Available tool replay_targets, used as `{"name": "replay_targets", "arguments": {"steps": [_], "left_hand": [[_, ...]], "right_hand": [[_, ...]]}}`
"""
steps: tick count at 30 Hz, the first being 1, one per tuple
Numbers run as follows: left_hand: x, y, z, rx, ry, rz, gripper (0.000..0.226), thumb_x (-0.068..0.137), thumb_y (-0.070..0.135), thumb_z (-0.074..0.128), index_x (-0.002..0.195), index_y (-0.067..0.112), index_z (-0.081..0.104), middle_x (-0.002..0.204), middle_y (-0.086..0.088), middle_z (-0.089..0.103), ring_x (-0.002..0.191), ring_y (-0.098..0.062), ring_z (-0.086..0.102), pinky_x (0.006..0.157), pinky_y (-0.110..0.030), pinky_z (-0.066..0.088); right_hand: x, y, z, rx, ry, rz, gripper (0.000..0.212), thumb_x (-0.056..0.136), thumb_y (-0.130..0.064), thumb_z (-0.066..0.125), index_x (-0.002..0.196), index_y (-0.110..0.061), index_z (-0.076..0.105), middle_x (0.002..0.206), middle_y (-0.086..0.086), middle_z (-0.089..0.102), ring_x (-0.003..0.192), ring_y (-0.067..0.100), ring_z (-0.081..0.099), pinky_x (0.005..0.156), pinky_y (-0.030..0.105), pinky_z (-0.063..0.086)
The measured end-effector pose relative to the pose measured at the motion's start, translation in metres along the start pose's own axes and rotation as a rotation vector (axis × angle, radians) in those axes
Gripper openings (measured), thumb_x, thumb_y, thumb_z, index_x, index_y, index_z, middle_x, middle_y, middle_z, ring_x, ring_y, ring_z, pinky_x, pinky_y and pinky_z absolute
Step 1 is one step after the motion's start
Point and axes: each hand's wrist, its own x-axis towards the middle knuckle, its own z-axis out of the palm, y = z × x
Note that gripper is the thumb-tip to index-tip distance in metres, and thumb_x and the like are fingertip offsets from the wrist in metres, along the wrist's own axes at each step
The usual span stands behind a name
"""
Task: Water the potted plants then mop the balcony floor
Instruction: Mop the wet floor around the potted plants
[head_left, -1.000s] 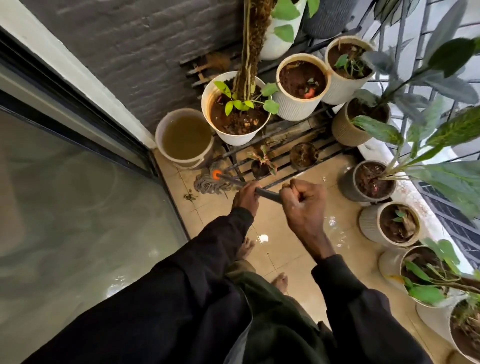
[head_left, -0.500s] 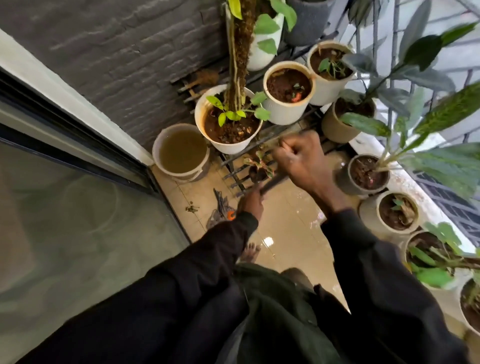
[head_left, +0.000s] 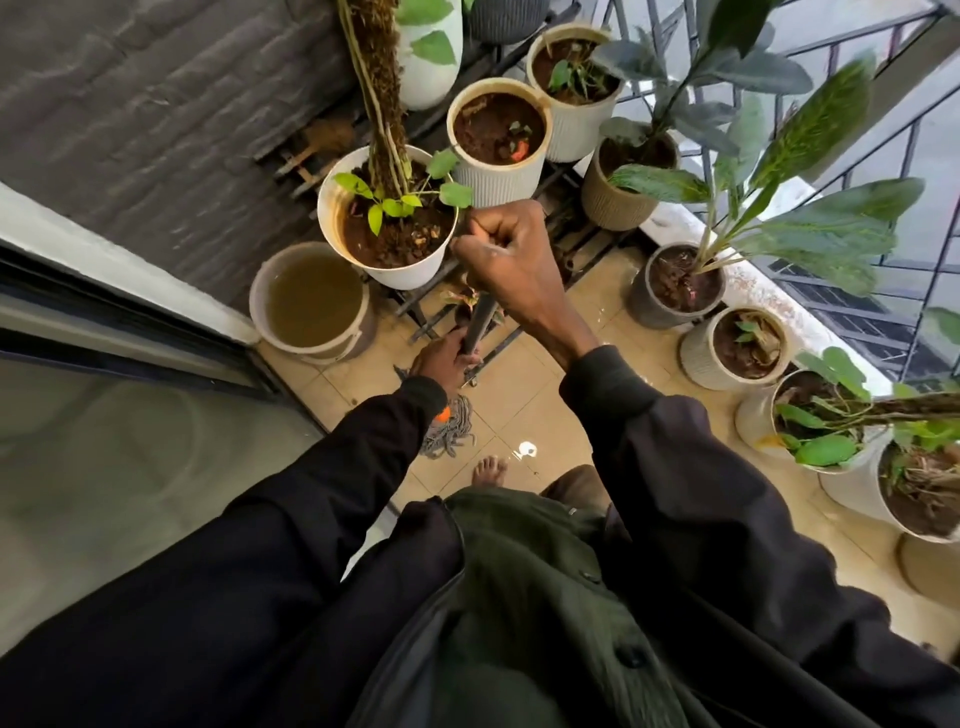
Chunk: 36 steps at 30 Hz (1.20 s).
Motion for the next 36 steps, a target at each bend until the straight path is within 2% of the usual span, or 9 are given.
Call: {"name": "replay_targets", "arguments": {"steps": [3,6,9,12,16,19,25,30,36], "left_hand": [[0.0,-0.001,0.002,0.07,0.053,0.023,0.011,0.096,0.007,0.063,0.103,0.014,0.068,0.104,-0.007,0.072,0.099,-0.024,0.066,0.076,-0.026,0.044],[-0.002,-0.004,0.006,0.109,0.147,-0.041,0.015,0.097,0.005,0.061,0.11,0.008,0.067,0.114,-0.012,0.071,0.109,-0.031,0.064,0.078,-0.026,0.04],[-0.003,0.0,0.008,0.078,0.202,-0.081,0.024,0.099,0.004,0.057,0.122,0.003,0.064,0.126,-0.016,0.067,0.12,-0.032,0.058,0.086,-0.026,0.037],[-0.005,0.007,0.018,-0.021,0.196,-0.091,0.028,0.102,0.007,0.053,0.129,0.008,0.06,0.128,-0.015,0.065,0.12,-0.03,0.058,0.088,-0.028,0.039],[-0.012,0.009,0.044,-0.007,0.141,-0.07,0.036,0.103,0.008,0.052,0.139,0.014,0.05,0.13,-0.014,0.063,0.119,-0.031,0.06,0.093,-0.042,0.051],[-0.018,0.006,0.055,0.073,0.13,-0.012,0.036,0.101,0.005,0.053,0.137,0.012,0.052,0.126,-0.013,0.065,0.117,-0.03,0.061,0.091,-0.041,0.051],[-0.027,0.005,0.069,0.084,0.106,0.017,0.033,0.101,0.007,0.054,0.134,0.008,0.054,0.129,-0.011,0.064,0.12,-0.029,0.059,0.09,-0.038,0.048],[-0.023,-0.018,0.077,0.078,-0.07,0.087,0.022,0.097,0.008,0.061,0.116,0.016,0.054,0.114,-0.005,0.062,0.108,-0.024,0.06,0.092,-0.041,0.051],[-0.014,-0.051,0.092,0.148,-0.296,0.081,0.04,0.091,-0.003,0.063,0.121,0.02,0.051,0.117,-0.003,0.058,0.11,-0.024,0.06,0.091,-0.044,0.052]], "right_hand": [[-0.008,0.004,0.0,-0.022,-0.029,-0.023,0.031,0.08,-0.016,0.058,0.054,-0.021,0.042,0.049,0.009,0.038,0.043,0.028,0.036,0.045,0.042,0.035],[-0.019,0.011,0.009,-0.001,-0.009,-0.05,0.032,0.083,-0.011,0.059,0.054,-0.005,0.047,0.05,0.023,0.041,0.041,0.036,0.041,0.04,0.05,0.038],[-0.029,0.019,0.014,0.006,0.062,-0.09,0.038,0.087,-0.01,0.061,0.054,0.001,0.047,0.05,0.021,0.046,0.042,0.039,0.047,0.04,0.047,0.04],[-0.034,0.027,0.006,-0.013,0.22,-0.117,0.038,0.089,-0.018,0.062,0.056,-0.002,0.053,0.05,0.003,0.046,0.042,0.032,0.044,0.041,0.037,0.038],[-0.051,0.039,-0.014,0.034,0.337,-0.104,0.029,0.092,-0.021,0.063,0.064,-0.016,0.057,0.053,0.002,0.052,0.041,0.032,0.046,0.04,0.041,0.042],[-0.071,0.042,-0.026,0.121,0.36,-0.07,0.024,0.091,-0.018,0.062,0.068,-0.018,0.057,0.055,-0.014,0.054,0.043,0.016,0.047,0.044,0.029,0.045],[-0.098,0.04,-0.023,0.192,0.495,0.034,0.03,0.091,-0.016,0.061,0.064,-0.027,0.064,0.056,-0.014,0.06,0.047,0.006,0.053,0.049,0.02,0.048],[-0.122,0.035,-0.03,0.186,0.552,0.152,0.028,0.084,-0.023,0.062,0.057,-0.027,0.06,0.053,-0.009,0.053,0.047,0.012,0.048,0.045,0.03,0.044],[-0.151,0.008,-0.05,0.138,0.528,0.18,0.03,0.082,-0.022,0.058,0.054,-0.028,0.053,0.051,-0.007,0.05,0.045,0.014,0.047,0.045,0.032,0.044]]}}
